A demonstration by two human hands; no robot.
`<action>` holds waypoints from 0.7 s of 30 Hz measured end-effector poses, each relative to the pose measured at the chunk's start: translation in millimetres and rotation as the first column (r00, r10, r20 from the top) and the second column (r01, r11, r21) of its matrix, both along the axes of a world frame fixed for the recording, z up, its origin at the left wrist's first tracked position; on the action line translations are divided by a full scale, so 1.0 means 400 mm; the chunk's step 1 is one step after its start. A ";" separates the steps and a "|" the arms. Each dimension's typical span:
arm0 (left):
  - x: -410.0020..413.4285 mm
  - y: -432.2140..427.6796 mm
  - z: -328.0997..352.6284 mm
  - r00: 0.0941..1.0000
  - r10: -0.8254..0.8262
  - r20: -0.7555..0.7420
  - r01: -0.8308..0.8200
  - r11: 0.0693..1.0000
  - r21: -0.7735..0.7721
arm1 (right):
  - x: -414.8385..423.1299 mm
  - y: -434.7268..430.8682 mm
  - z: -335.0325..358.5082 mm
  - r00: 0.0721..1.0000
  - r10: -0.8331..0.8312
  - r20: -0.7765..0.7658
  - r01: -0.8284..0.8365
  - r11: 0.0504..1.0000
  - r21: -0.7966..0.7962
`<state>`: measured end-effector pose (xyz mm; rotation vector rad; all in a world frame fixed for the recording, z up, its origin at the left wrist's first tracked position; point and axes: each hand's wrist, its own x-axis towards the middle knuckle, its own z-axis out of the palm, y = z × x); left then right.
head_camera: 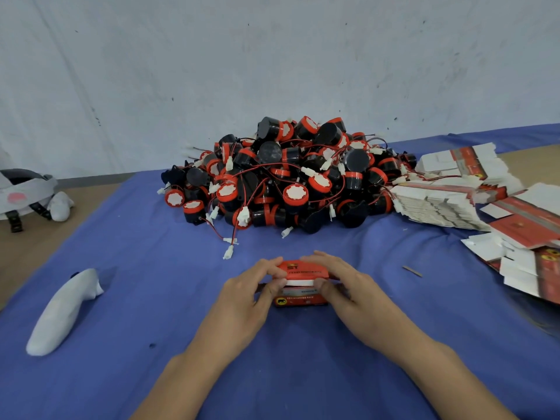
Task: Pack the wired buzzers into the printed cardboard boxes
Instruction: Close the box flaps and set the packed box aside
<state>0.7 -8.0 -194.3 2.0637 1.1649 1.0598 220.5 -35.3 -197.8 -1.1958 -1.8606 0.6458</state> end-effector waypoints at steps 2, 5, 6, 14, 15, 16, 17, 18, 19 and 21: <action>-0.004 0.001 0.000 1.000 -0.013 -0.019 0.013 1.000 -0.006 | 0.006 0.001 -0.003 0.999 0.006 -0.036 -0.007 0.999 -0.044; -0.009 -0.001 0.001 0.999 -0.023 -0.031 0.023 1.000 0.001 | 0.011 0.008 -0.010 0.999 -0.008 -0.031 0.006 0.998 -0.057; -0.009 -0.002 0.000 0.999 -0.027 -0.029 0.027 1.000 -0.003 | 0.011 0.008 -0.010 0.999 -0.007 -0.031 0.006 0.999 -0.049; -0.009 -0.010 0.005 0.998 -0.045 -0.043 0.044 0.999 -0.009 | 0.011 -0.001 -0.006 1.000 -0.016 -0.019 0.015 0.999 -0.051; -0.011 -0.011 0.004 0.997 -0.046 -0.057 0.045 0.999 -0.007 | 0.010 -0.002 -0.005 1.000 -0.018 -0.017 0.017 0.999 -0.051; -0.013 -0.011 0.004 0.997 -0.043 -0.071 0.043 0.999 -0.005 | 0.010 -0.003 -0.005 1.000 -0.019 -0.017 0.018 0.999 -0.048; -0.014 -0.011 0.004 0.996 -0.038 -0.083 0.038 0.999 -0.002 | 0.009 -0.004 -0.005 1.000 -0.017 -0.015 0.017 0.999 -0.042; -0.015 -0.012 0.005 0.995 -0.034 -0.094 0.034 0.999 0.002 | 0.009 -0.006 -0.004 1.000 -0.016 -0.009 0.016 0.999 -0.033; -0.015 -0.012 0.005 0.994 -0.032 -0.102 0.033 0.999 0.008 | 0.009 -0.008 -0.003 1.000 -0.016 0.000 0.016 1.000 -0.021; -0.015 -0.012 0.005 0.993 -0.030 -0.116 0.033 0.999 0.018 | 0.009 -0.010 -0.001 1.000 -0.018 0.022 0.018 1.000 0.001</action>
